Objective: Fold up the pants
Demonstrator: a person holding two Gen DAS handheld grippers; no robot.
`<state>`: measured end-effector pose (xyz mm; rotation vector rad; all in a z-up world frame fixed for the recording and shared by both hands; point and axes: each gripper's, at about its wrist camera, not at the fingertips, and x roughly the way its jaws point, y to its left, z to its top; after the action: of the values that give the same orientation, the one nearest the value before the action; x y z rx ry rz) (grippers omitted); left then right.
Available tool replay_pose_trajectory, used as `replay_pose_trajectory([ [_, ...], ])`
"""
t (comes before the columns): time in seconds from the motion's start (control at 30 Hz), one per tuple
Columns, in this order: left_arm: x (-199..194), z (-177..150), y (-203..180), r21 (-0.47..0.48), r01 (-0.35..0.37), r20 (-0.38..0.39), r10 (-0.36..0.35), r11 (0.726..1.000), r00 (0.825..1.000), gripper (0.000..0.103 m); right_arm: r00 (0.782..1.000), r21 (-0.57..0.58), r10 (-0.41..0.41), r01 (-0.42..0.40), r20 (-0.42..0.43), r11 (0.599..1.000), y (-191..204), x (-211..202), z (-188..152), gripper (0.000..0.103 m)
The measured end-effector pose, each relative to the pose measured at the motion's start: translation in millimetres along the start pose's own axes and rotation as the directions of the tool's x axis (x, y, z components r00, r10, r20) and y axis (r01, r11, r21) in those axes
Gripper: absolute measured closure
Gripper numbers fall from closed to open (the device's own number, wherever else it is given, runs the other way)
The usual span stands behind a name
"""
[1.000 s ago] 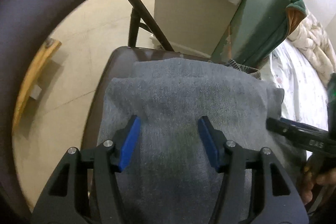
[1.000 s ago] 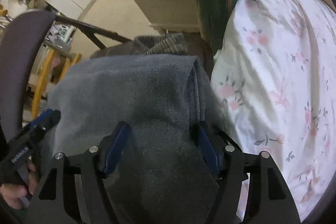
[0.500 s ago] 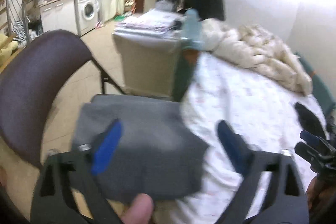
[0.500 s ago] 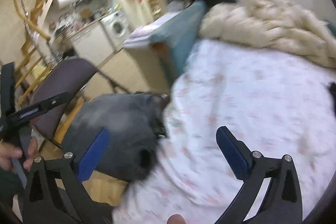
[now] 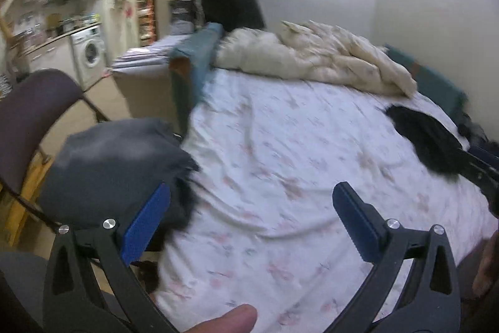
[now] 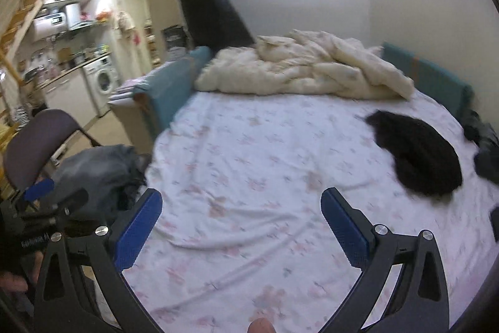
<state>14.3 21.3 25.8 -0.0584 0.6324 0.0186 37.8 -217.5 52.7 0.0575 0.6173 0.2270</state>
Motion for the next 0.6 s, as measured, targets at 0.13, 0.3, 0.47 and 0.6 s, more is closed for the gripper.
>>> replay_pose_trajectory([
  [0.13, 15.2, -8.2, -21.1, -0.002, 0.046, -0.051, -0.046, 0.999, 0.998, 0.000, 0.999, 0.007, -0.041, 0.041, -0.019, 0.999, -10.7, 0.8, -29.5, 0.000],
  [0.3, 9.7, -11.4, -41.1, 0.072, 0.017, 0.012, -0.018, 0.997, 1.000, 0.000, 0.999, 0.047, -0.022, 0.024, -0.026, 0.999, -13.2, 10.4, -29.7, 0.000],
  [0.47, 8.8, -9.3, -35.7, 0.052, 0.013, 0.011, -0.014, 0.999, 1.000, 0.000, 0.999, 0.043, -0.037, 0.038, -0.027, 0.998, -13.8, 13.8, -30.9, 0.000],
  [0.6, 7.4, -9.9, -30.7, 0.040, 0.020, 0.010, -0.020, 0.999, 1.000, 0.000, 0.998, 0.058, -0.053, 0.055, -0.023, 0.997, -16.9, 13.7, -30.2, 0.000],
])
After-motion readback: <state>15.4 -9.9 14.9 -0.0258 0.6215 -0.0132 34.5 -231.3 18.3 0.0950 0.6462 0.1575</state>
